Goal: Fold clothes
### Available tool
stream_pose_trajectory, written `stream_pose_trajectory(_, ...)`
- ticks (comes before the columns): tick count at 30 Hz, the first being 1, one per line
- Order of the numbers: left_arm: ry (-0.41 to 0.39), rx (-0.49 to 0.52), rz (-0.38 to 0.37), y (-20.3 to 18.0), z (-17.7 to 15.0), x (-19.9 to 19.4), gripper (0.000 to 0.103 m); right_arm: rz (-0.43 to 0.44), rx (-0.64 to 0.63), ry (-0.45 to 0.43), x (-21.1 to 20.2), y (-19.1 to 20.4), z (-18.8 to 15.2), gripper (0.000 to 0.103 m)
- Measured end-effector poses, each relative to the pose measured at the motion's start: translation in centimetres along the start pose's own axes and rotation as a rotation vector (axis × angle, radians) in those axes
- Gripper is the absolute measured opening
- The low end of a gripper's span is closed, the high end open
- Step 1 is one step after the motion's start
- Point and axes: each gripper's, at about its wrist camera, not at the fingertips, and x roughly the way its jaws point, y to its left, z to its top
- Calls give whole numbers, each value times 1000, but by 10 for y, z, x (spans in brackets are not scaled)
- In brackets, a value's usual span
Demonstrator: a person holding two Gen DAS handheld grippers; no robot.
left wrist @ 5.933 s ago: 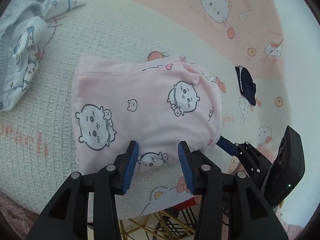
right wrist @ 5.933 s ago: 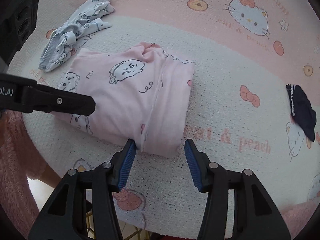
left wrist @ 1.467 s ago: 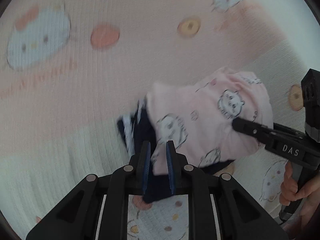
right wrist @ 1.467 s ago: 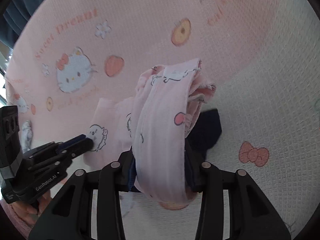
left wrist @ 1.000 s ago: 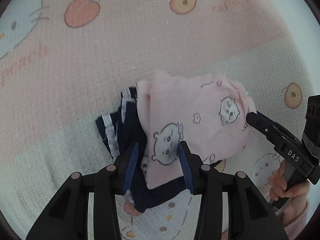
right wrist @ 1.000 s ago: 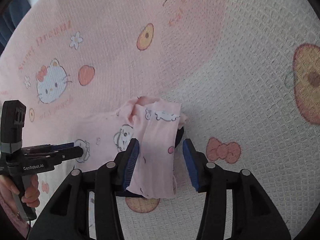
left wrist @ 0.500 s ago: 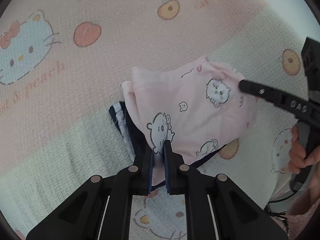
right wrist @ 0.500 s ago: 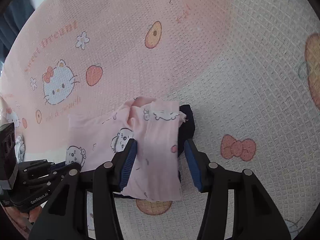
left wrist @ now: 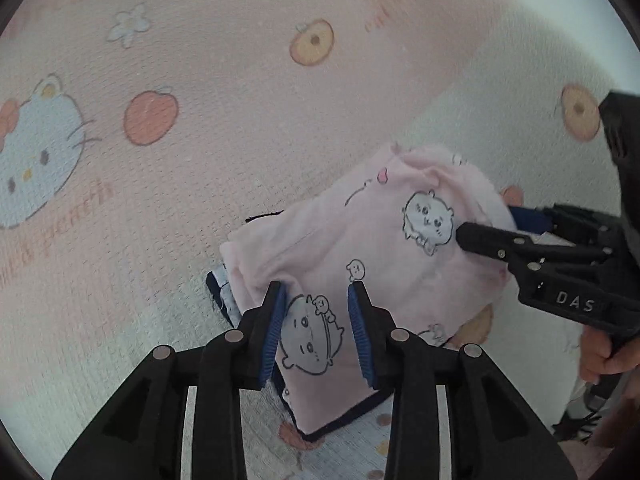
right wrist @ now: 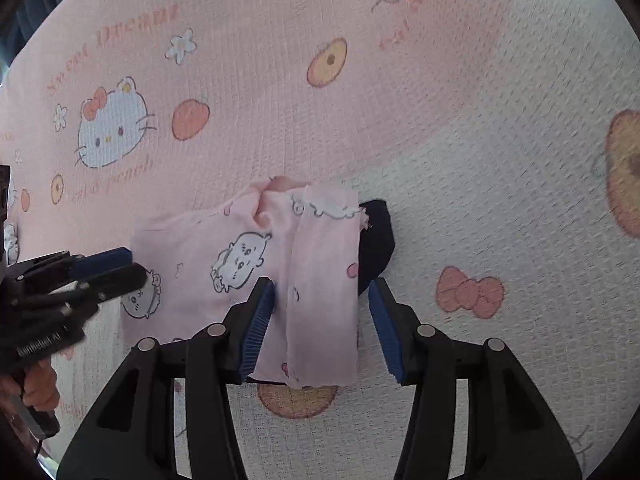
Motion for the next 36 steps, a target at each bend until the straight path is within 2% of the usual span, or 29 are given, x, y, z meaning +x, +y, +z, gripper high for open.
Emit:
stream_pose_trajectory(2,51,66,23,0,-2,17,37,5,10,10,12,-8,-1,55)
stream_pose_trajectory(3,62,88,31,2,-2,14,37,25,33,14,14,-16,-1,62)
stream_pose_trajectory(4,73,109,38,4,-2,11,37,51,62,19,14,-24,0,62)
stream_pose_trajectory(6,78,131,95,14,-6,3,55,85,102,20,11,-37,1,62)
stream_pose_trajectory(7,86,111,88,23,-9,-2,62,88,109,12,8,-40,1,63)
stream_pose_trajectory(9,103,71,73,41,-14,-13,62,109,117,-3,-1,-41,3,62)
stream_pose_trajectory(12,71,-61,84,76,-23,-46,62,117,121,9,-17,-26,10,64)
stream_pose_trajectory(17,16,-282,103,134,-37,-103,62,79,-13,8,-46,42,32,64)
stream_pose_trajectory(20,-20,-348,178,169,-45,-142,62,71,-66,-7,-63,85,41,67)
stream_pose_trajectory(21,-33,-360,198,183,-46,-147,62,72,-73,-14,-66,102,44,72)
stream_pose_trajectory(26,-86,-430,309,232,-65,-199,62,100,-66,-33,-88,177,64,73)
stream_pose_trajectory(27,-96,-451,318,240,-70,-210,62,105,-68,-46,-96,192,64,79)
stream_pose_trajectory(29,-109,-472,350,247,-79,-235,62,113,-72,-75,-112,223,62,89)
stream_pose_trajectory(34,-129,-479,425,259,-99,-292,62,137,-105,-117,-154,297,58,90)
stream_pose_trajectory(36,-154,-494,455,257,-110,-315,62,126,-109,-124,-162,319,47,100)
